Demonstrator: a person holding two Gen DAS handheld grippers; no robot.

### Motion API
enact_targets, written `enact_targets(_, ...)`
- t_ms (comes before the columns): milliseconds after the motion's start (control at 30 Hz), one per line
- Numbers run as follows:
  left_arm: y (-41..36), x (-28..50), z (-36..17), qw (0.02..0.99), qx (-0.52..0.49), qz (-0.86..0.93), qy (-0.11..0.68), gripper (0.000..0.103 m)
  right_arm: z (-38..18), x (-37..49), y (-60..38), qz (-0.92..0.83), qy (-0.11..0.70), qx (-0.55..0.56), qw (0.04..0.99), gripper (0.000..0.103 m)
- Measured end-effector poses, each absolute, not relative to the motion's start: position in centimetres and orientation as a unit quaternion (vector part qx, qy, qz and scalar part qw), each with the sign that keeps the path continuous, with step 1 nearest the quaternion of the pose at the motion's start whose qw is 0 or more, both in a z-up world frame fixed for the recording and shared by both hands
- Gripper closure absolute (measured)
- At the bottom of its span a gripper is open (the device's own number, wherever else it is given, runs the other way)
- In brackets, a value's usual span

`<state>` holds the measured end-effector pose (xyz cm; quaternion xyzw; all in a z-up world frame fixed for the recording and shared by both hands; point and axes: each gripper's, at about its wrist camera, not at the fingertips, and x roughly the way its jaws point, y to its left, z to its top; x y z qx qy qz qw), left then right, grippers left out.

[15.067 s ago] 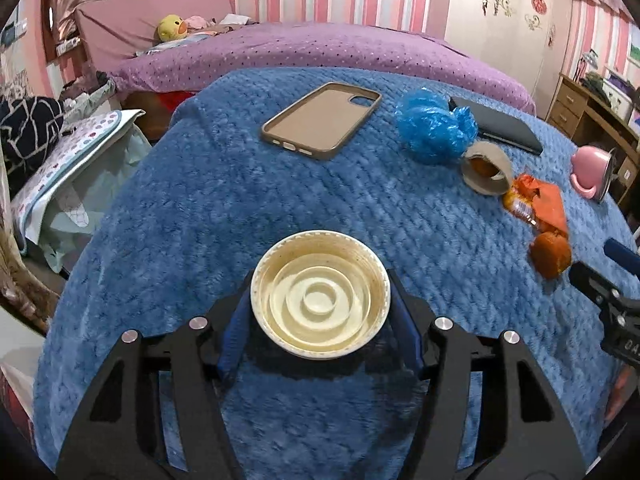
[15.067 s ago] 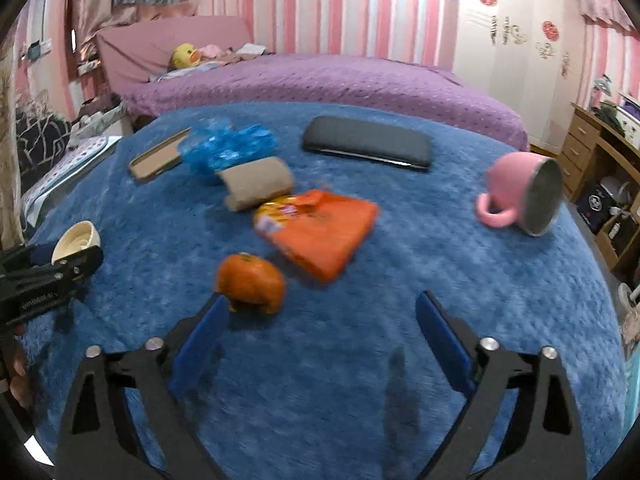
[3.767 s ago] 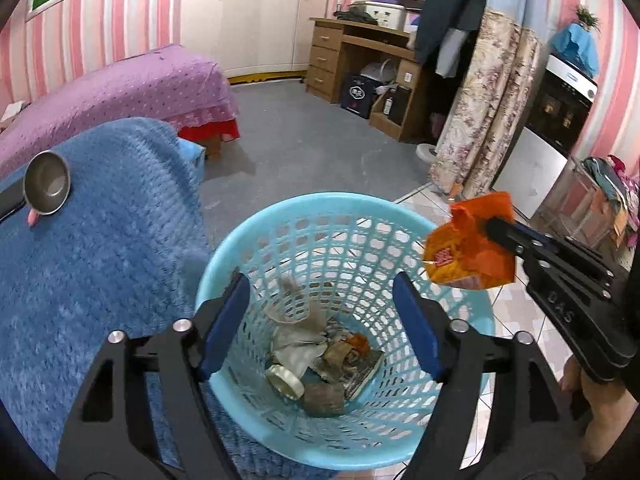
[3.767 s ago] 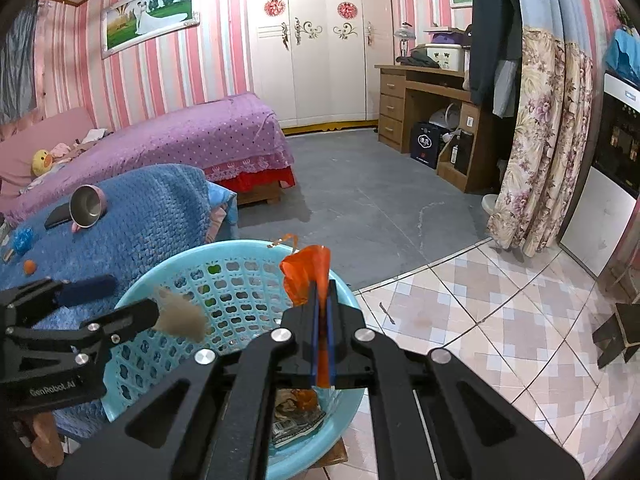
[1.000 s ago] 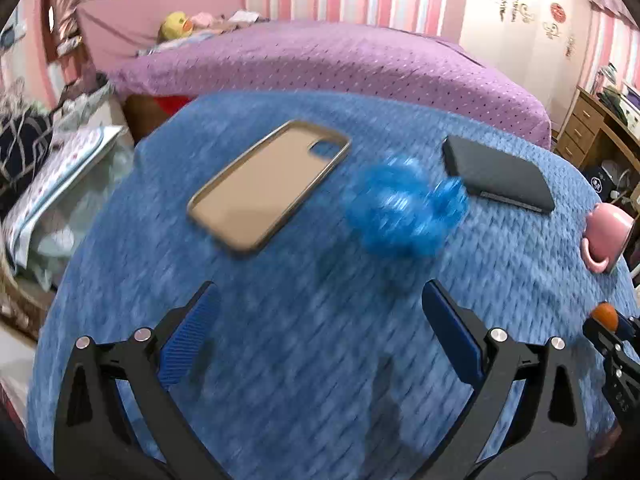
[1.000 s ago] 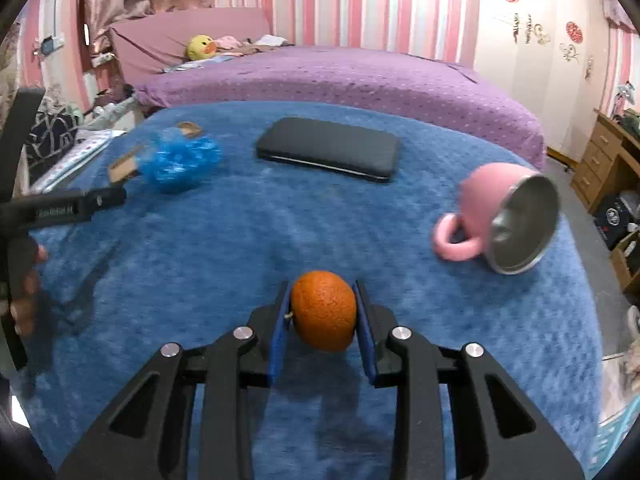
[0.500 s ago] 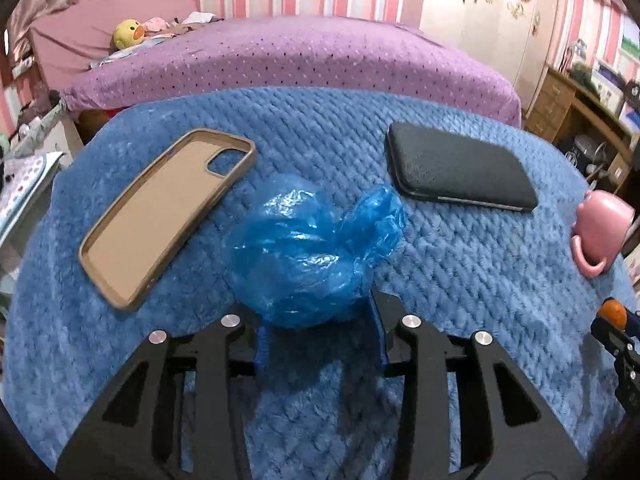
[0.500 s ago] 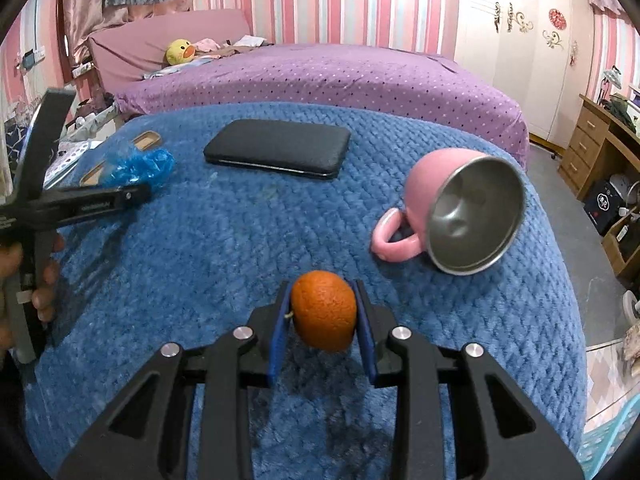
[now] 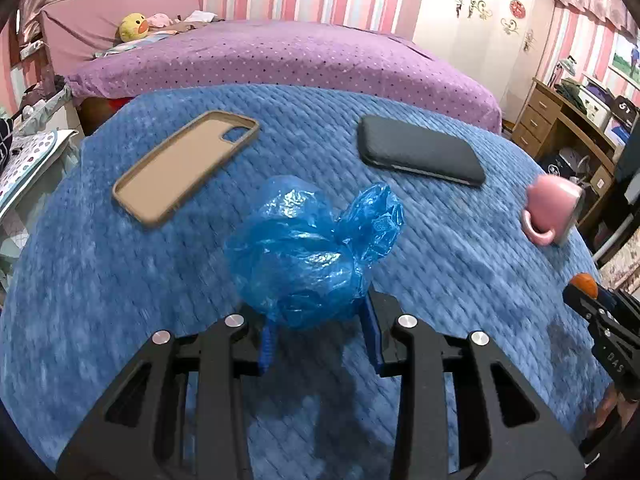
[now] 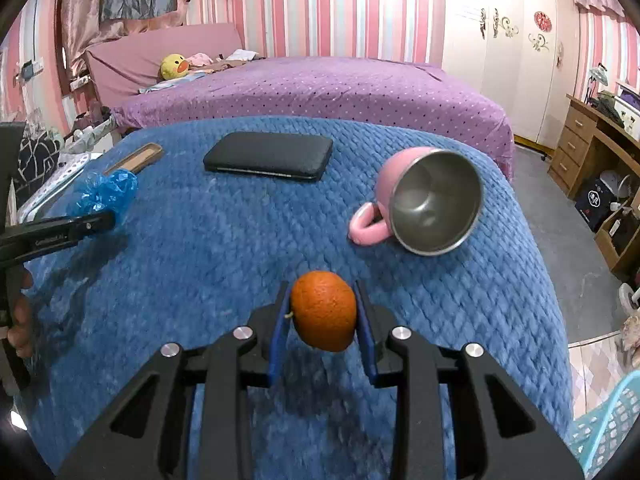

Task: Collect trash
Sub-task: 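Grasp the blue plastic bag with the left tool while the right tool holds the orange, then carry bag and orange over the blue basket and open both tools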

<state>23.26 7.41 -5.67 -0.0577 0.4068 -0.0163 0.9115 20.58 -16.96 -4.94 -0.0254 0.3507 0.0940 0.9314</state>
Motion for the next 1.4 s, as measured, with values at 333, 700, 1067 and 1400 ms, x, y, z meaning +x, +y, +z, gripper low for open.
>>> enact_targets(333,2.1,17.3,-3.8,0.922,-0.031,-0.031,0.384,0.069,-3.6,16.0,-19.6,0.106,0.324,-0.024,0.94,0.072)
enact_targets(700,-10.7,12.1,-0.6,0.931,-0.007,-0.093,0.354,0.069,1.5,8.9,-31.1,0.043,0.298,-0.008,0.953,0.072)
enact_targets(1067,-27.4,7.6,-2.1,0.908,0.017,-0.205,0.364,0.069,0.9,0.2,-46.8,-0.095,0.312,0.017,0.945,0.072)
enact_targets(1400,-37.1,4.1,-4.6,0.894,0.068,-0.246,0.368,0.068,-0.7,-2.3,-53.3,-0.14,0.307,0.063,0.939,0.072)
